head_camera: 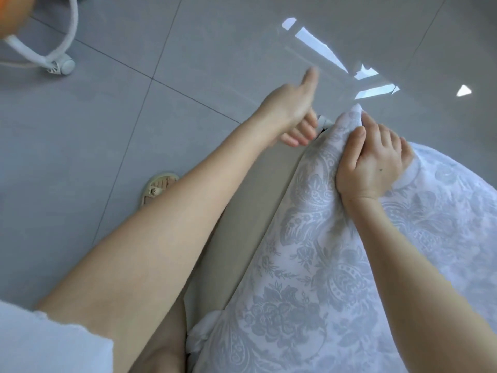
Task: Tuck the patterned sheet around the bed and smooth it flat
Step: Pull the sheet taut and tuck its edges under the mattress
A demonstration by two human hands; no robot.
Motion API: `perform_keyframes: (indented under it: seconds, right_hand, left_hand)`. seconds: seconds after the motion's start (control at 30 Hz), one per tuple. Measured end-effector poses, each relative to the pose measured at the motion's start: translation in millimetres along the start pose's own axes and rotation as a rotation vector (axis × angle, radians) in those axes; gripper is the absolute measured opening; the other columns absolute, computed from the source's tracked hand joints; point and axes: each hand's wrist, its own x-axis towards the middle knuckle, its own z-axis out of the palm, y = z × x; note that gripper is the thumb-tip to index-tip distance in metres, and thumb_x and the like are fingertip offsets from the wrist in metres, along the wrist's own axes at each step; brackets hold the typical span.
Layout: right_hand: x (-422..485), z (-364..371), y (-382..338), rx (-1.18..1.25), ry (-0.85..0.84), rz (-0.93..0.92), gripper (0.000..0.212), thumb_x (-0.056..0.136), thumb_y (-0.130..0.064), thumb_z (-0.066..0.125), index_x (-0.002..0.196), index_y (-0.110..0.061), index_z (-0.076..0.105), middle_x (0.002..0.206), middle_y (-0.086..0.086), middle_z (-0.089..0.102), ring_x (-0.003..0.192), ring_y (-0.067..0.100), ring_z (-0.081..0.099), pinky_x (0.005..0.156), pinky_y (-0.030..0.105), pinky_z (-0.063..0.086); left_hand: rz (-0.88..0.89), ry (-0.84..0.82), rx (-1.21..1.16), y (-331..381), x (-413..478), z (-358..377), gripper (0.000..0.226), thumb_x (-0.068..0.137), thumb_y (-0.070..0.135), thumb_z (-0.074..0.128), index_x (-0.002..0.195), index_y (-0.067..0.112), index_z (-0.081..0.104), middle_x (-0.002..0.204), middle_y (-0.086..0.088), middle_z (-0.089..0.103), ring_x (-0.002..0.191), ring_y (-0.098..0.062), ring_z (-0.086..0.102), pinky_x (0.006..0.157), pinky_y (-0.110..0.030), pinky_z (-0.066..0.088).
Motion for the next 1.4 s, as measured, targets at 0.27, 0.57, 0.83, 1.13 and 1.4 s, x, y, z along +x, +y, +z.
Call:
perform_keyframes:
  seconds: [0.27, 0.57, 0.83, 1.13, 1.4]
  right_hand:
    - [7, -18, -4, 0.033, -0.185, 0.044, 0.048, 0.095, -0.041, 0.022, 0.127, -0.028, 0.056, 0.126, 0.000, 0.060, 0.120, 0.022, 0.048, 0.108, 0.037, 0.021]
    - [-130, -81, -52, 0.090, -0.060, -0.434, 0.027, 0.088, -0.024, 0.050, 0.105, -0.009, 0.064, 0.108, 0.008, 0.067, 0.097, 0.030, 0.059, 0.102, 0.045, 0.034]
    - [-356, -92, -102, -0.273, -0.925, -0.840, 0.025, 0.069, -0.033, 0.077, 0.056, -0.018, 0.063, 0.052, 0.000, 0.058, 0.052, 0.024, 0.056, 0.071, 0.038, 0.050]
    - [-377, -78, -124, -0.481, -1.023, -0.944, 0.042, 0.102, -0.035, 0.026, 0.104, -0.020, 0.065, 0.114, 0.000, 0.063, 0.101, 0.020, 0.060, 0.092, 0.034, 0.032]
    - [-385, -81, -97, -0.426, -0.888, -0.989, 0.042, 0.098, -0.040, 0.026, 0.091, -0.016, 0.060, 0.075, 0.003, 0.064, 0.079, 0.024, 0.061, 0.076, 0.031, 0.027]
  left_hand:
    - [-0.235, 0.076, -0.078, -180, -121, 23, 0.058, 0.102, 0.039, 0.023, 0.101, 0.000, 0.066, 0.105, -0.019, 0.068, 0.085, -0.025, 0.061, 0.082, -0.028, 0.046]
    - [-0.241, -0.017, -0.020, -292, -204, 22, 0.042, 0.101, 0.033, 0.032, 0.099, 0.013, 0.069, 0.112, -0.004, 0.065, 0.105, -0.017, 0.057, 0.094, -0.028, 0.039]
    - [-0.233, -0.146, 0.154, -375, -260, -5, 0.045, 0.080, -0.009, 0.045, 0.119, 0.010, 0.057, 0.121, -0.001, 0.055, 0.111, -0.011, 0.047, 0.088, -0.020, 0.034]
    - [-0.261, -0.101, 0.188, -479, -278, 11, 0.043, 0.075, 0.012, 0.066, 0.113, 0.029, 0.054, 0.136, -0.001, 0.046, 0.121, -0.024, 0.046, 0.088, -0.028, 0.037]
    - [-0.160, -0.067, -0.350, -502, -267, 64, 0.021, 0.082, 0.004, 0.061, 0.101, 0.010, 0.060, 0.087, -0.003, 0.058, 0.080, -0.017, 0.054, 0.069, -0.025, 0.041]
